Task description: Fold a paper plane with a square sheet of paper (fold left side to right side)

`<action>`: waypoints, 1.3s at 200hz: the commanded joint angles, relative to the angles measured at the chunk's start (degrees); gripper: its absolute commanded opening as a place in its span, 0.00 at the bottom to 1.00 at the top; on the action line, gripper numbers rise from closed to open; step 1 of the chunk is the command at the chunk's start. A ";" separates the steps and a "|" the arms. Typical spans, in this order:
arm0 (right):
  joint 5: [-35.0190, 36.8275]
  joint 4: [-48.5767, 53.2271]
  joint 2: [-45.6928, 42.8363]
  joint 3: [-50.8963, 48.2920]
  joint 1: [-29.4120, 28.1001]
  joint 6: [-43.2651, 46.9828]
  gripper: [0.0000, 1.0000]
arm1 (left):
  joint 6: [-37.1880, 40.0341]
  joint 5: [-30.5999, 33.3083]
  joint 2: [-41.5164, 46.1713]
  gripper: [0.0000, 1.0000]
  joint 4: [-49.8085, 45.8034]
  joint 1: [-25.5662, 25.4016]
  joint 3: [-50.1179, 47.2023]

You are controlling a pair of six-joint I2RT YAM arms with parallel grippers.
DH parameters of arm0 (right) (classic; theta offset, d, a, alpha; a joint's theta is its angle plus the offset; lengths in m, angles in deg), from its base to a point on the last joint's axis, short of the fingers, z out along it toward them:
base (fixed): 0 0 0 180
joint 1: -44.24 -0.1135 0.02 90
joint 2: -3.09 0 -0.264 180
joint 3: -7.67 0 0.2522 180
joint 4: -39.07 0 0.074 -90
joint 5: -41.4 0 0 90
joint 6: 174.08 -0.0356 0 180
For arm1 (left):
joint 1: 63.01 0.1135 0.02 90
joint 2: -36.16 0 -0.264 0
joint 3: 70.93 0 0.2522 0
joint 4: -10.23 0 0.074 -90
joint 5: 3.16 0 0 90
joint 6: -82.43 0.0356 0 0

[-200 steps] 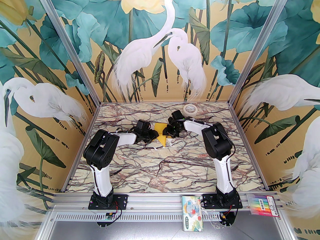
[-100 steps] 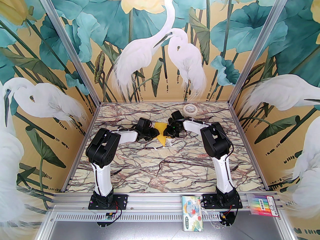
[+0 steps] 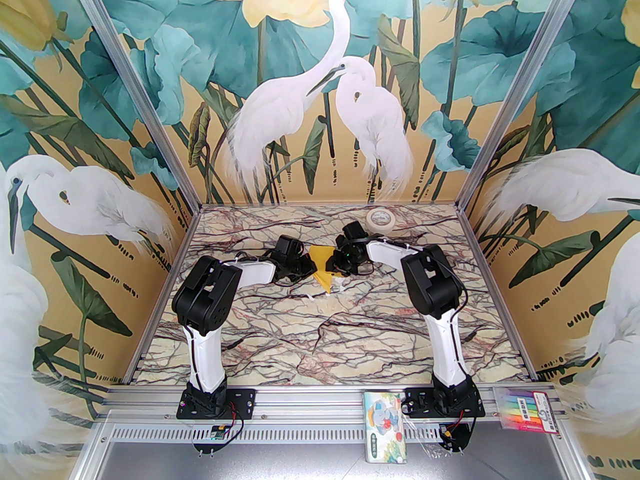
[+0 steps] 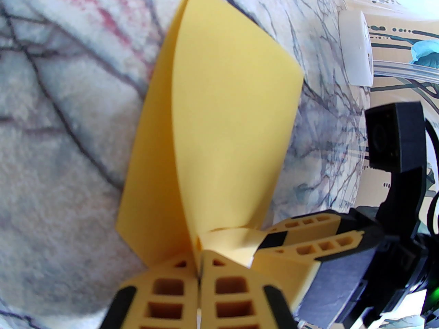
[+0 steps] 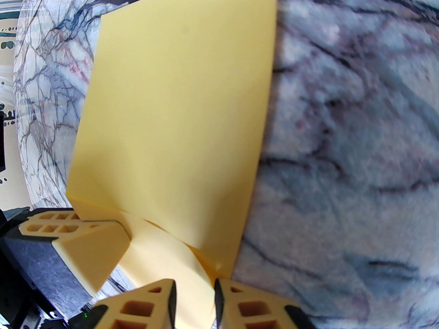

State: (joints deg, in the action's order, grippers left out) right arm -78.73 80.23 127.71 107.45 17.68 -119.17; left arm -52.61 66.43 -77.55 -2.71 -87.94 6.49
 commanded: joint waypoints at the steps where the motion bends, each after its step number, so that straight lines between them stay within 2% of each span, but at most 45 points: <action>1: 4.93 0.28 -5.44 -3.19 -0.76 0.27 0.23 | -0.06 1.91 -0.63 0.04 -1.59 -0.58 0.92; 15: 7.64 0.72 -7.74 -4.65 -1.68 0.97 0.23 | 0.08 1.63 -0.62 0.12 -1.56 -0.65 1.15; 27: 7.26 0.26 -8.81 -5.47 -2.51 1.60 0.23 | 0.21 1.42 -0.76 0.07 -1.59 -0.65 1.38; 88: 3.06 3.00 -1.87 0.95 -5.25 3.16 0.07 | 0.12 1.23 -1.17 0.07 -1.70 -0.65 1.49; 140: 2.18 5.15 1.30 3.24 -5.47 4.32 0.07 | 0.08 0.98 -1.34 0.09 -1.62 -0.76 1.52; 163: 3.10 6.57 2.26 3.16 -5.43 5.13 0.07 | 0.12 0.65 -1.37 0.17 -1.48 -0.74 1.38; 182: 4.19 6.64 2.16 3.04 -5.45 5.32 0.07 | 0.13 0.20 -1.24 0.18 -1.13 -0.74 1.10; 187: 4.20 6.54 2.15 3.06 -5.44 5.28 0.07 | 0.12 0.06 -1.13 0.17 -0.94 -0.74 0.92; 199: 3.96 6.62 2.08 3.40 -5.42 5.13 0.07 | 0.12 0.15 -1.08 0.06 -0.82 -0.74 0.72; 215: 3.66 6.88 1.74 3.70 -5.67 5.38 0.07 | 0.04 0.79 -1.24 0.00 -1.67 -0.74 0.93; 260: 4.72 8.25 -0.84 2.04 -6.29 6.67 0.08 | -0.57 3.19 -1.95 0.00 -6.12 -0.74 3.20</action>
State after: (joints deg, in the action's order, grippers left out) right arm -75.50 85.43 128.54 109.79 12.10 -114.50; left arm -53.02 67.26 -78.01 -5.53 -88.22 7.67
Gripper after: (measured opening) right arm 0.083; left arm 0.047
